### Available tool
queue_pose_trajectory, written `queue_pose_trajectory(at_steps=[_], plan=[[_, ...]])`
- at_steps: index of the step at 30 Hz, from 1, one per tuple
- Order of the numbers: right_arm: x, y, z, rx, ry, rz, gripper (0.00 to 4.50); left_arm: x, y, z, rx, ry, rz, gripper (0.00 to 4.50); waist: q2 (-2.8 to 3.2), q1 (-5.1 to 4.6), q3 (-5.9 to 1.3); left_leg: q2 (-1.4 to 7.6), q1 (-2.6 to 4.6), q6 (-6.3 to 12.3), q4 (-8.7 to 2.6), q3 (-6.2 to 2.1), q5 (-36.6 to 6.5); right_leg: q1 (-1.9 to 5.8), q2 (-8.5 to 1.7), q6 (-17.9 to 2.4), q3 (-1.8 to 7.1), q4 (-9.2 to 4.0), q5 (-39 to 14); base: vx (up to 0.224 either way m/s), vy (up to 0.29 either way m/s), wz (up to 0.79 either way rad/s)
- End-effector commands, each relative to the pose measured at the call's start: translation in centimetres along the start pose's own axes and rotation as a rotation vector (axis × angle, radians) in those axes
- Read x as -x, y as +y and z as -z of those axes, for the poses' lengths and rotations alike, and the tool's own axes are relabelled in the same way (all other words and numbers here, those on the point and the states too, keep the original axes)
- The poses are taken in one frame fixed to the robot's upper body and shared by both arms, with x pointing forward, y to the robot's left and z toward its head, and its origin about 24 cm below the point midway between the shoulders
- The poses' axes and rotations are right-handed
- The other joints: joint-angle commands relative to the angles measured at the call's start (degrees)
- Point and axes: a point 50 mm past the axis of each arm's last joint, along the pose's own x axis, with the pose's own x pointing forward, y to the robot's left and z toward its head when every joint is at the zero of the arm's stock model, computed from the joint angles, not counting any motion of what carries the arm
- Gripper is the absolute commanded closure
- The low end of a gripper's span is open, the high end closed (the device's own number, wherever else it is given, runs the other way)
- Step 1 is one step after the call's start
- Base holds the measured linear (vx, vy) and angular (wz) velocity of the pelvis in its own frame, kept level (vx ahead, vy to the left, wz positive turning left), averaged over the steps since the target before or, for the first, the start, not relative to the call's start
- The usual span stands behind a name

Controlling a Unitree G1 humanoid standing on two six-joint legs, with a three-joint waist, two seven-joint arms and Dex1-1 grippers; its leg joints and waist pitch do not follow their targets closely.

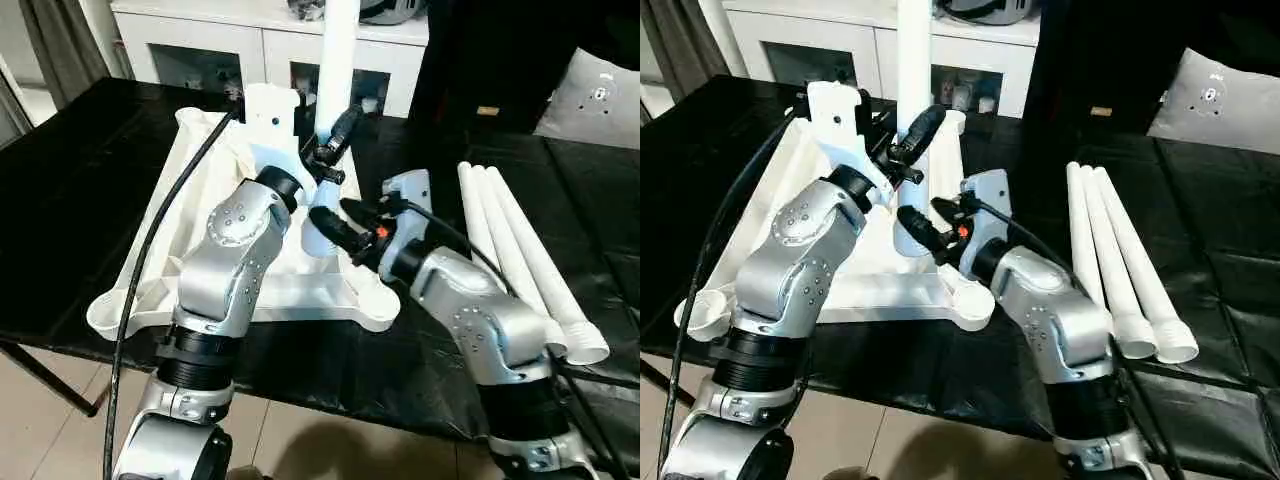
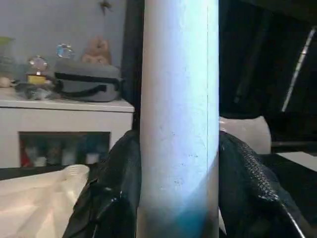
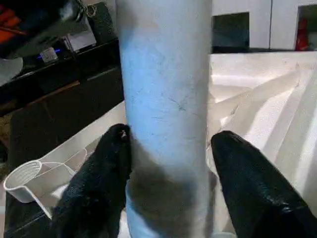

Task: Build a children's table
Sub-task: Pick table leg

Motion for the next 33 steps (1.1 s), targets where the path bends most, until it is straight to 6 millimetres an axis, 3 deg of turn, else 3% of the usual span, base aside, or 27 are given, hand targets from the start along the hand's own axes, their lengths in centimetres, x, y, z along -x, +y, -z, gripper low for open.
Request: queue_pose_trajectory(at_steps=[1,2,10,14,17,19,22,23,25,27,28,33], plan=[[-0.2,-0.4,-0.5,-0.002,-0.018,0.011,2.36,0.0,-0.9,-0.3,-0.005,-0.019,0.053,2.69,-0.83,-0.12,-4.25,3.30,0.12,2.33,-3.42,-0.47,1.81,3.91,-4.91,-12.04,2.95,-2.99,6.08,0.000,0.000,0.00],[-0.2,-0.4,-0.5,-0.003,-0.018,0.010,2.36,0.0,-1.0,-0.3,-0.006,-0.019,0.056,2.69,-1.13,-0.19,-4.20,3.27,0.08,2.38,-3.48,-0.44,1.49,3.98,-4.99,-11.96,2.94,-3.05,5.01,0.000,0.000,0.00],[-0.5,-0.5,-0.5,0.017,-0.006,-0.002,2.58,-0.1,-1.7,0.1,-0.009,-0.005,0.111,2.69,-0.77,-0.41,-4.13,3.43,0.28,1.32,-3.50,-0.44,0.95,3.82,-4.86,-11.86,2.97,-3.09,5.50,0.000,0.000,0.00],[-0.3,-0.8,-0.5,0.015,-0.011,-0.001,2.60,0.0,-2.0,0.1,-0.025,0.002,0.138,2.69,-1.23,-0.29,-4.12,3.36,0.21,1.67,-3.53,-0.39,0.70,3.99,-4.94,-12.05,2.99,-3.13,5.44,0.000,0.000,0.00],[-0.2,-1.0,-0.6,0.008,-0.018,-0.004,2.60,0.1,-1.7,0.1,-0.040,0.011,0.136,2.69,-1.17,-0.19,-4.06,3.40,0.28,1.64,-3.58,-0.39,-0.02,3.82,-4.94,-11.87,2.96,-3.20,3.73,0.000,0.000,0.00],[-0.1,-1.0,-0.6,0.001,-0.024,-0.017,2.60,0.2,-1.3,0.0,-0.025,0.013,0.125,2.00,-1.18,-0.22,-4.04,3.41,0.27,1.47,-3.60,-0.39,-0.24,3.79,-4.94,-11.77,2.96,-3.27,3.27,0.000,0.000,0.00],[0.5,-1.2,-0.7,-0.005,-0.032,-0.069,2.60,0.3,-0.4,-0.4,0.026,0.000,0.126,1.97,-1.33,-0.03,-3.96,3.41,0.32,1.31,-3.64,-0.30,-1.26,3.73,-5.02,-11.92,2.94,-3.42,1.36,0.000,0.000,0.00],[0.6,-1.2,-0.7,-0.003,-0.032,-0.078,2.60,0.3,-0.2,-0.4,0.029,-0.004,0.122,1.78,-0.59,0.02,-3.91,3.41,0.27,1.17,-3.63,-0.39,-1.67,3.65,-4.97,-11.93,2.93,-3.48,1.07,0.000,0.000,0.00],[0.8,-1.3,-0.7,0.005,-0.029,-0.095,2.61,0.2,-0.1,-0.5,0.048,-0.007,0.129,1.60,-0.88,-0.06,-3.95,3.44,0.30,1.01,-3.66,-0.41,-2.16,3.75,-4.93,-11.82,2.92,-3.57,1.12,0.000,0.000,0.00],[1.3,-1.3,-0.6,0.012,-0.021,-0.122,2.61,0.2,-0.2,-0.6,0.068,-0.015,0.160,1.57,-0.46,-0.03,-3.97,3.43,0.32,0.88,-3.67,-0.45,-2.53,3.65,-4.90,-11.82,2.92,-3.61,0.99,0.000,0.000,0.00],[2.0,-1.4,-0.6,0.011,-0.013,-0.161,2.61,0.3,-0.5,-0.8,0.126,-0.026,0.228,1.44,-0.78,0.04,-3.88,3.38,0.31,0.85,-3.70,-0.36,-3.21,3.75,-4.94,-11.75,2.93,-3.82,0.06,0.000,0.000,0.00],[3.3,-1.3,-0.6,0.019,0.003,-0.281,2.61,1.4,-1.1,-1.3,0.305,-0.061,0.409,1.19,-1.09,0.50,-3.89,3.31,0.25,1.12,-3.63,-0.23,-3.80,3.86,-5.09,-12.54,2.88,-3.77,-1.61,0.000,0.000,0.00]])
